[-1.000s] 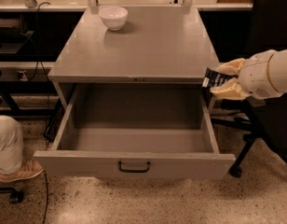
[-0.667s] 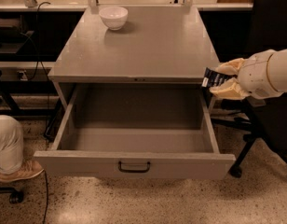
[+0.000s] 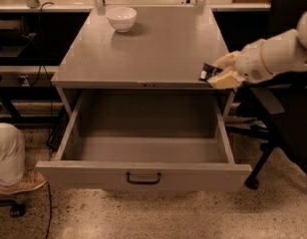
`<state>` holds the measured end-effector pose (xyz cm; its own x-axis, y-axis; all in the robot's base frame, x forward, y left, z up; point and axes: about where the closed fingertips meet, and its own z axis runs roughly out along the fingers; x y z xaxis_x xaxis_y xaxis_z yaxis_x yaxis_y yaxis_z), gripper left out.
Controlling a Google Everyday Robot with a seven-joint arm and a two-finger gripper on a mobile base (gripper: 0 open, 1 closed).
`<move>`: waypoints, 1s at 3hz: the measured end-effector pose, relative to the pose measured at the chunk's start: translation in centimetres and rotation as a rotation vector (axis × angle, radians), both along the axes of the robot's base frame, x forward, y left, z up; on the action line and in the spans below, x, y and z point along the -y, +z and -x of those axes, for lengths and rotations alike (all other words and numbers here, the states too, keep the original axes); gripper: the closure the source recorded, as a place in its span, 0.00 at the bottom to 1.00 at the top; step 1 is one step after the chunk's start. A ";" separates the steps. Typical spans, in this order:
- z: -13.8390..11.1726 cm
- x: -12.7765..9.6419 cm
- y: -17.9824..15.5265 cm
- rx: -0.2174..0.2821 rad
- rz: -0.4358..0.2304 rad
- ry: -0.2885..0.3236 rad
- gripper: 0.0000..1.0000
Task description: Pick rxbar blueberry from top drawer and place on counter
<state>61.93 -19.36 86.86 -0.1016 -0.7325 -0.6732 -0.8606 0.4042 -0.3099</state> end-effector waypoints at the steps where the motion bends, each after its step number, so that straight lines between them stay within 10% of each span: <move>1: -5.3 -1.3 0.7 0.023 -0.029 -0.012 1.00; 3: -12.1 -3.8 2.4 0.098 -0.051 -0.039 0.83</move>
Offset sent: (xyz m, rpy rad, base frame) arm 0.1275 0.0312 0.0346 0.0508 -0.1441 -0.0675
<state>74.02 -15.56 89.30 -0.0608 -0.6938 -0.7176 -0.8103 0.4541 -0.3704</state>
